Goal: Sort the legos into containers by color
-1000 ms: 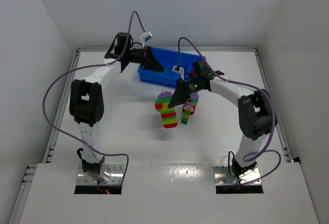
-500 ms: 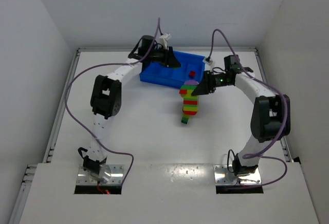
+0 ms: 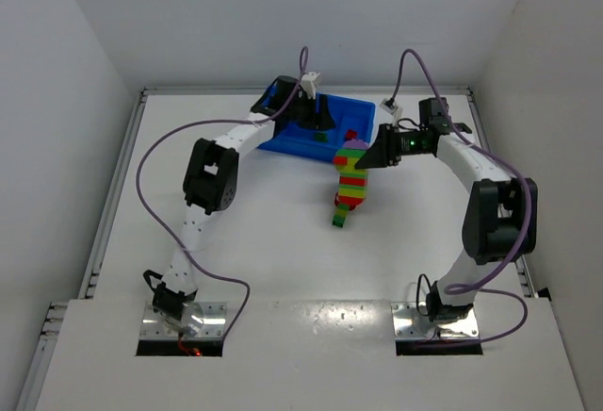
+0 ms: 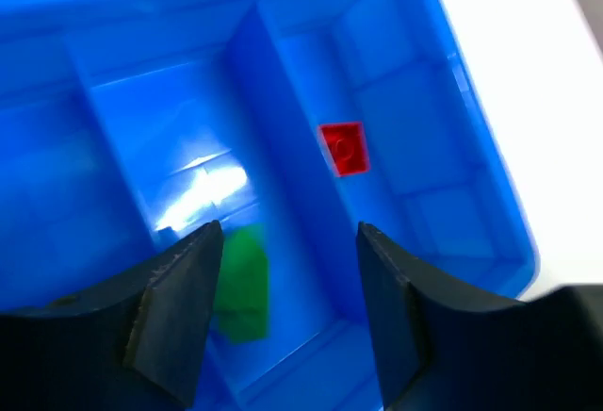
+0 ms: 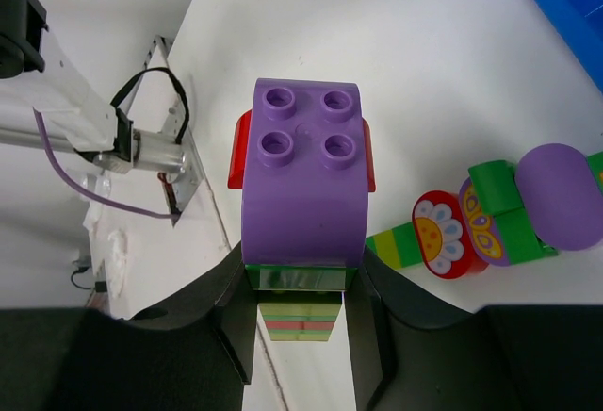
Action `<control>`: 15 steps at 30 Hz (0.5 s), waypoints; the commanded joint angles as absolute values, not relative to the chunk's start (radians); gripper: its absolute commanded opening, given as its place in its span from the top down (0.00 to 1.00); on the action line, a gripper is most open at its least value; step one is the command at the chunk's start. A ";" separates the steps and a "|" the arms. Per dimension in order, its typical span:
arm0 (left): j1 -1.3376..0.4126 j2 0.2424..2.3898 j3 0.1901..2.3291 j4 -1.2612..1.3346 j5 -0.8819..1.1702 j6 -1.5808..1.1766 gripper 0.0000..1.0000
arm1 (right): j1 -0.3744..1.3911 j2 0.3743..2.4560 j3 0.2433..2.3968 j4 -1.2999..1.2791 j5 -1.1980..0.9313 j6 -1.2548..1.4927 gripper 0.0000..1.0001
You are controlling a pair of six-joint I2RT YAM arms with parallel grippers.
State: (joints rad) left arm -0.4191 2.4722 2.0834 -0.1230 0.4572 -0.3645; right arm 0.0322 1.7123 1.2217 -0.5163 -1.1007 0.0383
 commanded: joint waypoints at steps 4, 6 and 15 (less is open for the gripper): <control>-0.379 2.418 2.066 0.082 0.716 -0.502 0.31 | 0.051 1.666 1.224 -0.480 -1.150 0.034 0.99; -0.365 2.375 1.996 0.234 0.956 -0.643 0.30 | 0.061 1.677 1.236 -0.509 -1.150 -0.026 0.99; -0.365 2.260 1.940 0.458 1.419 -0.896 0.30 | 0.113 1.735 1.310 -0.657 -1.201 -0.207 0.99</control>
